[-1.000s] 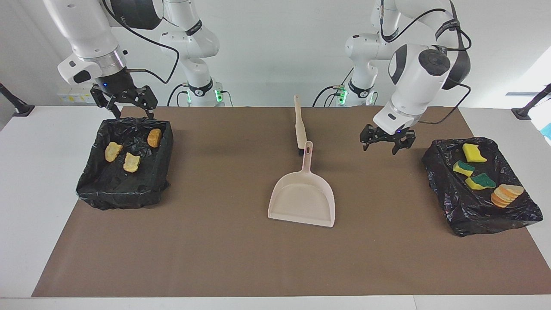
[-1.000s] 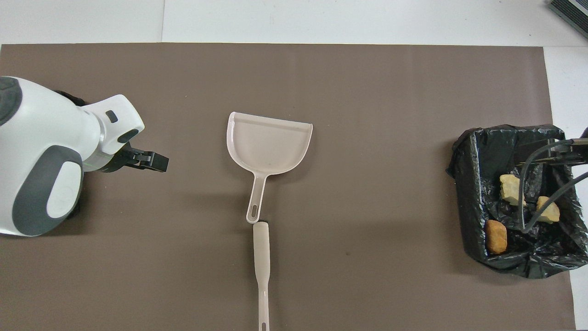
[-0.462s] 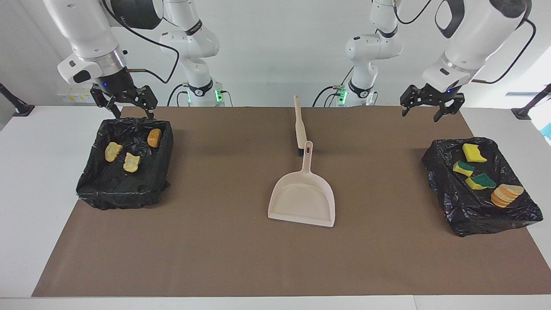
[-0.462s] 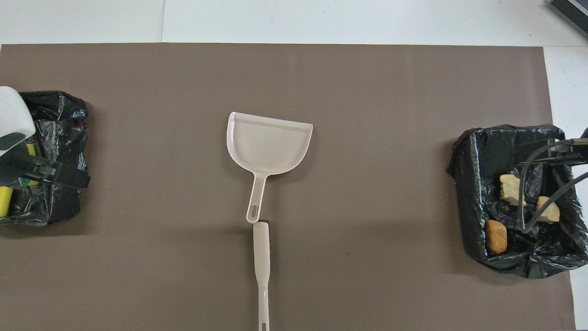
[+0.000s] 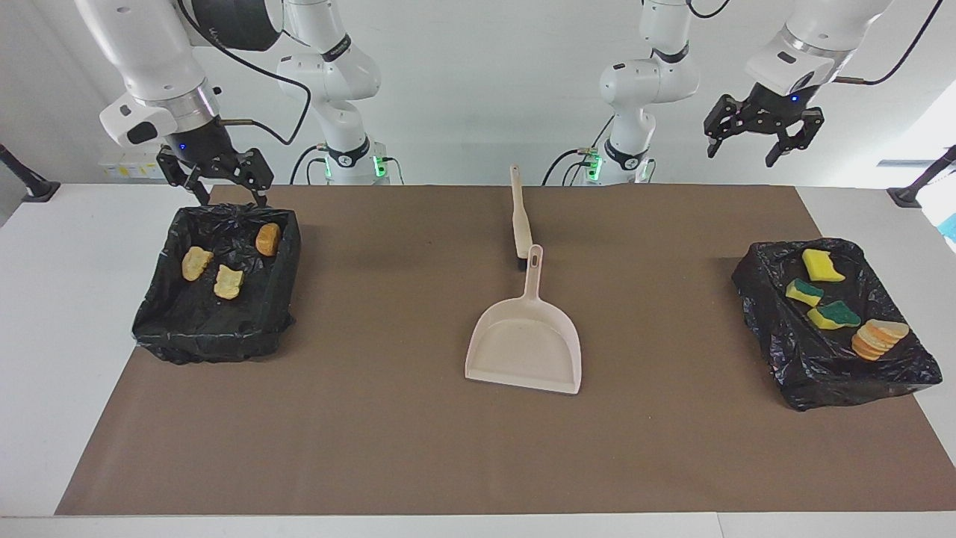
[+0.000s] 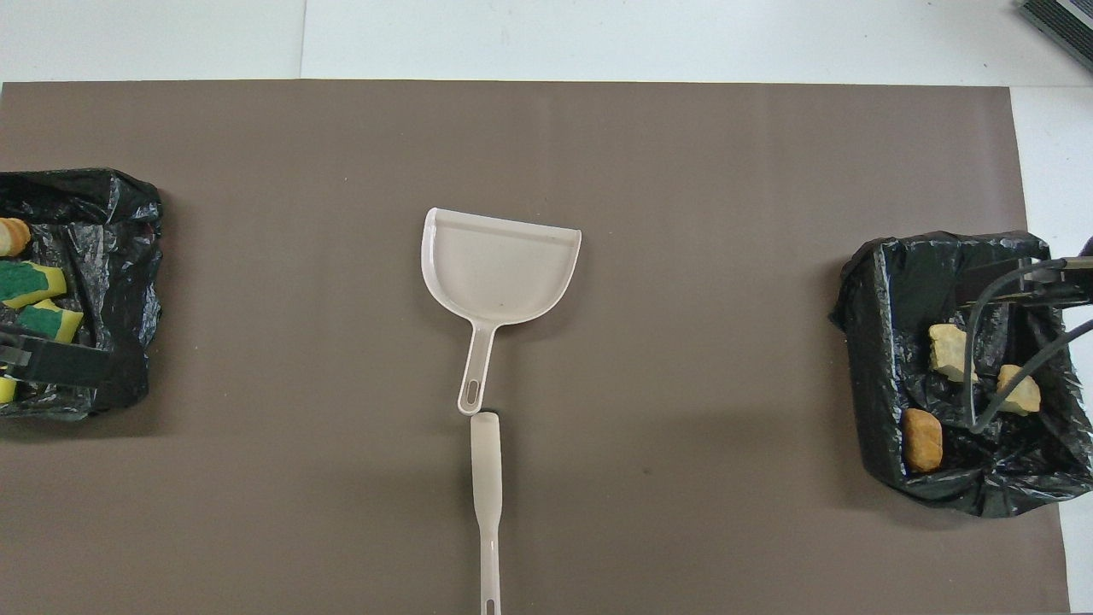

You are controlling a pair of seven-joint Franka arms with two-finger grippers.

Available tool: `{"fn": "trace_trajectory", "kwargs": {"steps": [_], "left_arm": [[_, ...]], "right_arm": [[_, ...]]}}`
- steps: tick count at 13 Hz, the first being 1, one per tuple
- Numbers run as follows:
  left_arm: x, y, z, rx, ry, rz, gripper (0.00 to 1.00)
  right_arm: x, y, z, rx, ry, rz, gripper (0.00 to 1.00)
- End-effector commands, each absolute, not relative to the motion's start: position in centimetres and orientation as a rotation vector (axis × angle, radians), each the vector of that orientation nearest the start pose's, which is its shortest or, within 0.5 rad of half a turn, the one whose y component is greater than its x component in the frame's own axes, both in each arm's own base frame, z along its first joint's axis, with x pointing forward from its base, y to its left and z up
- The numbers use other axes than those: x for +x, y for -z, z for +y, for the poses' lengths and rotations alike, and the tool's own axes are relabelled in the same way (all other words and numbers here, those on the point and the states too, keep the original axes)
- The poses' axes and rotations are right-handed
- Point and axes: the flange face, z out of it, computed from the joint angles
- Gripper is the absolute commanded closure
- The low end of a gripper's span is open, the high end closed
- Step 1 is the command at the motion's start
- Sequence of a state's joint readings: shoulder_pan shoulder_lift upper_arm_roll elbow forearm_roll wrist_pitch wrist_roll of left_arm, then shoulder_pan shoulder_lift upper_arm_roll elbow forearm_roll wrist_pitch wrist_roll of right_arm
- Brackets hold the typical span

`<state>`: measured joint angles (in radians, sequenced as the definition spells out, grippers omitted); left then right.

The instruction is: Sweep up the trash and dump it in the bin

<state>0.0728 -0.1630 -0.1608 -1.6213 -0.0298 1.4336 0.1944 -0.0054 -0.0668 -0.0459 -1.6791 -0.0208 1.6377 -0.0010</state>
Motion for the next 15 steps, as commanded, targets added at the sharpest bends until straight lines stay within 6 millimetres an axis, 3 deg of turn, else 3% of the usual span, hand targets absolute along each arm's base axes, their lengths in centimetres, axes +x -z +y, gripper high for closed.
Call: {"fn": "trace_trajectory", "kwargs": {"steps": [1, 7, 15], "left_arm": [[48.4, -67.6, -5.1, -3.115, -0.01, 0.445, 0.0], [49.3, -66.9, -5.3, -3.146, 0.056, 0.449, 0.0], [49.2, -66.6, -5.2, -3.147, 0.047, 0.439, 0.0]], "right_arm": [[53.6, -61.9, -3.1, -3.153, 0.058, 0.11, 0.0], [53.5, -61.9, -3.0, -3.152, 0.048, 0.105, 0.0], [53.2, -61.7, -3.0, -3.154, 0.012, 0.096, 0.0]]}}
